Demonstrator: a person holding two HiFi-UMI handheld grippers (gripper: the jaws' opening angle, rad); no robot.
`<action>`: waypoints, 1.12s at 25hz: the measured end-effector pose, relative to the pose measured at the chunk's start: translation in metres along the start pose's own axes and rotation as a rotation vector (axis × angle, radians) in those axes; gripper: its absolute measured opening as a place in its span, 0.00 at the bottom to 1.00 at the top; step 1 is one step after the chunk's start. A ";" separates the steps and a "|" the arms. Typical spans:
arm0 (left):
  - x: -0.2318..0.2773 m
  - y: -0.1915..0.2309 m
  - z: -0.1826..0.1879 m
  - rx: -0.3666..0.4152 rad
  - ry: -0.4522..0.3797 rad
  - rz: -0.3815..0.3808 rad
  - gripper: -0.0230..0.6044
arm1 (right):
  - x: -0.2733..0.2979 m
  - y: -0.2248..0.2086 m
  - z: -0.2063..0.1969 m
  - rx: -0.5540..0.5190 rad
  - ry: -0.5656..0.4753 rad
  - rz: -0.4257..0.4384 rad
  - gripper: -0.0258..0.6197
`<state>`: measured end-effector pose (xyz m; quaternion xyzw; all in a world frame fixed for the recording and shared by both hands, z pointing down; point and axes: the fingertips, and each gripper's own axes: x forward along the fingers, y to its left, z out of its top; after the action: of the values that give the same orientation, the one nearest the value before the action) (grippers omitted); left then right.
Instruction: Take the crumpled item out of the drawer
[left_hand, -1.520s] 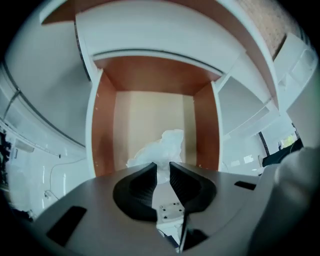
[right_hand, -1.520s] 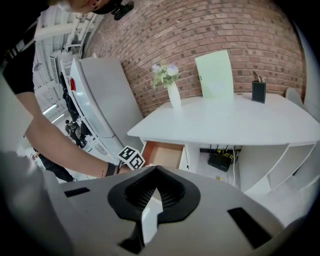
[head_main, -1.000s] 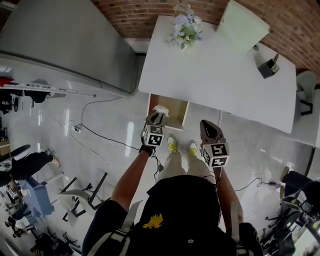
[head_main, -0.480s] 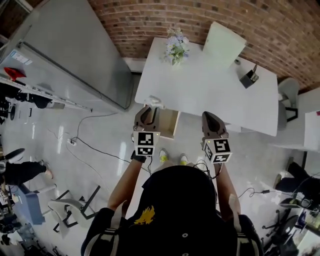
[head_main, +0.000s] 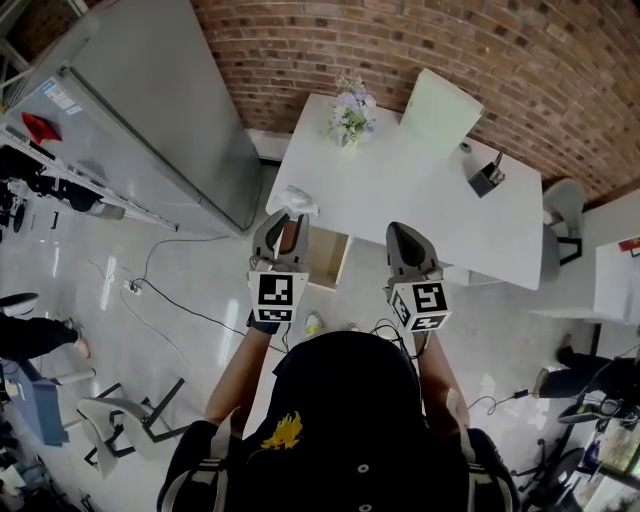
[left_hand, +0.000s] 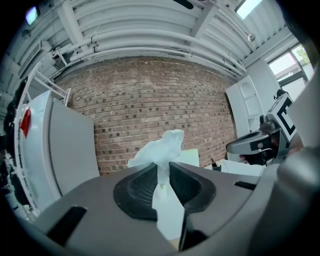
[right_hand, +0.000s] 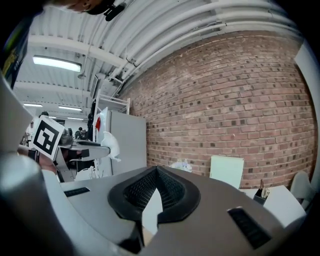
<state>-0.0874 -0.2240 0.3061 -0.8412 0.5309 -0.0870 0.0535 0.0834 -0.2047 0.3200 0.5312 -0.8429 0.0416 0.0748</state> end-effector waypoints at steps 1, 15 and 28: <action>-0.002 0.000 0.004 0.003 -0.008 0.002 0.17 | 0.001 0.003 0.005 -0.015 -0.006 0.006 0.08; -0.013 0.017 0.018 0.021 -0.029 0.017 0.17 | 0.010 0.018 0.040 -0.047 -0.083 0.012 0.08; -0.017 0.021 0.012 0.016 -0.015 0.022 0.17 | 0.013 0.025 0.036 -0.078 -0.057 0.033 0.08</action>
<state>-0.1112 -0.2176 0.2889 -0.8356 0.5389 -0.0844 0.0650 0.0526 -0.2107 0.2866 0.5149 -0.8543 -0.0053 0.0705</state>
